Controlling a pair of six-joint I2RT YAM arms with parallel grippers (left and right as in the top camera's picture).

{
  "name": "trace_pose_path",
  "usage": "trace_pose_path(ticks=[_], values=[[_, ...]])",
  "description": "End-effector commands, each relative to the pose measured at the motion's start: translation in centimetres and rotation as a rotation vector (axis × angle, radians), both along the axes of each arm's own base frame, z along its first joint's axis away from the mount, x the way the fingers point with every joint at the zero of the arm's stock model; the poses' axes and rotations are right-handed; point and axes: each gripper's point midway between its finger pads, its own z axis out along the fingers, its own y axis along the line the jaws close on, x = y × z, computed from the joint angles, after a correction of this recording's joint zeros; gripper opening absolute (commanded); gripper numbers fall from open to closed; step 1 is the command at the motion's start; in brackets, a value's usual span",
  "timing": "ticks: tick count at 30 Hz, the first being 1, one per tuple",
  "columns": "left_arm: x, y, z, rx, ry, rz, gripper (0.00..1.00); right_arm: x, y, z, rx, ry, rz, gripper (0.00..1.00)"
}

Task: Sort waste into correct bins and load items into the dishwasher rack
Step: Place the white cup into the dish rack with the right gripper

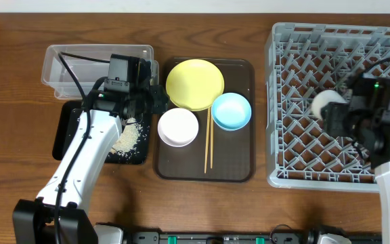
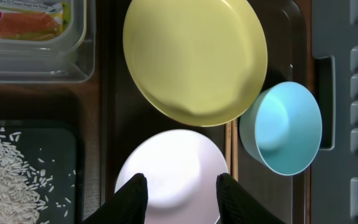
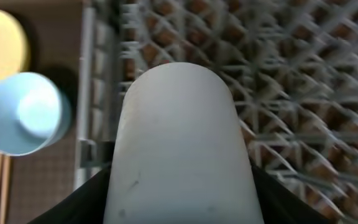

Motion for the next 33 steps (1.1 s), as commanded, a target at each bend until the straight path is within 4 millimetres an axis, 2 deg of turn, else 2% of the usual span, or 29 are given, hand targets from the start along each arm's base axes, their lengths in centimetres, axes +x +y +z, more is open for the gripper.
trace_pose_path(ticks=[1, 4, 13, 20, 23, 24, 33], values=[[0.1, 0.3, 0.1, 0.018, -0.01, -0.005, 0.39, -0.6, -2.5, 0.0, -0.035, 0.032, -0.13, 0.01], [0.1, 0.3, 0.1, 0.018, -0.01, -0.005, 0.4, -1.2, -4.0, -1.4, -0.063, 0.103, -0.193, 0.01], [0.1, 0.3, 0.1, 0.018, -0.01, -0.005, 0.4, -2.2, -3.9, -5.8, -0.026, 0.317, -0.205, 0.01], [0.1, 0.3, 0.1, 0.018, -0.01, -0.005, 0.4, -2.4, -3.8, -6.9, -0.012, 0.367, -0.221, 0.02], [0.1, 0.3, 0.1, 0.019, -0.009, -0.005, 0.41, -2.4, -3.8, -7.0, -0.012, 0.368, -0.221, 0.26], [0.1, 0.3, 0.1, 0.018, -0.009, -0.005, 0.41, -2.5, -3.8, -7.0, -0.011, 0.37, -0.221, 0.28], [0.0, 0.3, 0.0, 0.019, -0.005, -0.005, 0.41, -3.6, -3.6, -8.9, 0.009, 0.414, -0.253, 0.28]])
